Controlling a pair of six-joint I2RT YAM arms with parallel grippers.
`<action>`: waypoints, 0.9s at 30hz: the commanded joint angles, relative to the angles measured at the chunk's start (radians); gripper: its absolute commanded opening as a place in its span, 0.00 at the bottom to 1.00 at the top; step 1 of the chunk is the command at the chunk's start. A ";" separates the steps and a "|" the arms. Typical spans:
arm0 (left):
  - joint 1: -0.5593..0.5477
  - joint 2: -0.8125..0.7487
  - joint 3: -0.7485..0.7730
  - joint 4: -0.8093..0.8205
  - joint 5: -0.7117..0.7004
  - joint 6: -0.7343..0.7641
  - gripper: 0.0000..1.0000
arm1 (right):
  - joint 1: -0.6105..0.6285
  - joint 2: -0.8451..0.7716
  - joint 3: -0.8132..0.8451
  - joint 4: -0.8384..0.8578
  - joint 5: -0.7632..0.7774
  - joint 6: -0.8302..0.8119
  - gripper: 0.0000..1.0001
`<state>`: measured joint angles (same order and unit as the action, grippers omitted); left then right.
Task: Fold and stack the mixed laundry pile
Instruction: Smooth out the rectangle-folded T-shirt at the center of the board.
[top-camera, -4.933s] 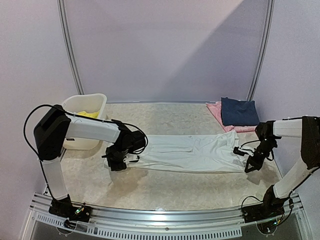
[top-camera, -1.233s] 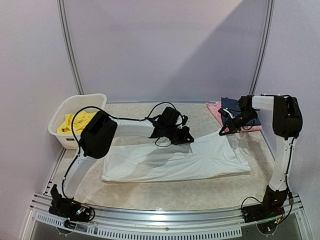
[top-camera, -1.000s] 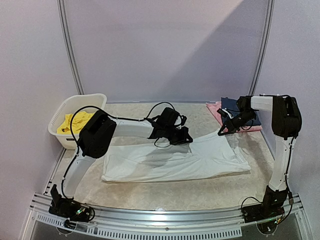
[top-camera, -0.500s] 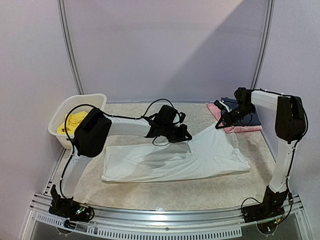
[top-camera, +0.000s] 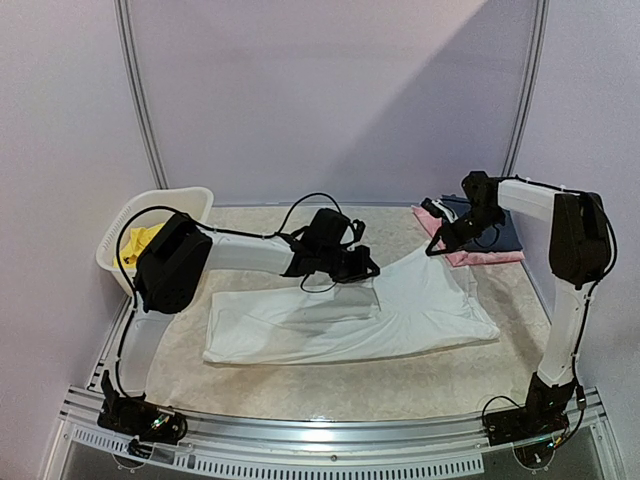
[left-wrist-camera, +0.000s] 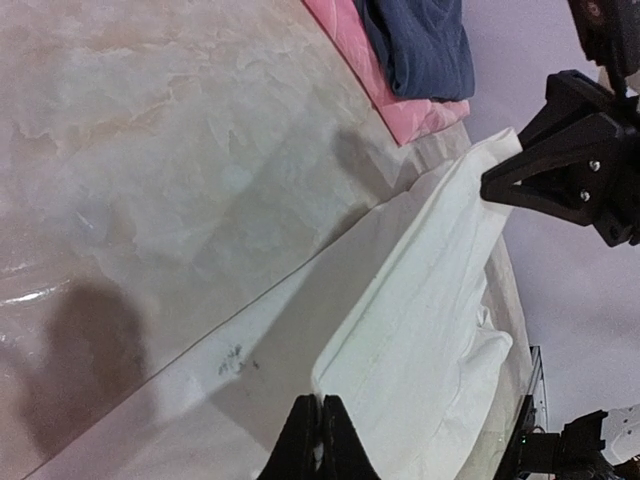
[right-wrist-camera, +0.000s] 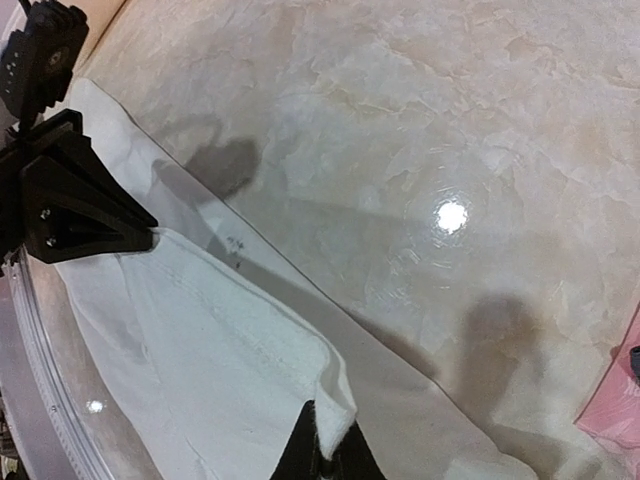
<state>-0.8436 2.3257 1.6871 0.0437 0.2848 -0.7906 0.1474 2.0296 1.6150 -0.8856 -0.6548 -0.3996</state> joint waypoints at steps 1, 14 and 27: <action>-0.008 -0.018 -0.005 -0.024 -0.033 -0.002 0.06 | 0.005 0.015 0.014 0.024 0.119 0.043 0.07; -0.002 -0.214 0.057 -0.566 -0.155 0.311 0.37 | 0.000 -0.124 -0.090 -0.016 0.185 0.031 0.33; 0.092 -0.813 -0.605 -0.903 -0.435 0.203 0.42 | 0.183 -0.253 -0.273 -0.069 0.080 -0.252 0.36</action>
<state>-0.8043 1.6135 1.2663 -0.7868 -0.0559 -0.4801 0.2363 1.7683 1.3819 -0.9489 -0.5625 -0.5594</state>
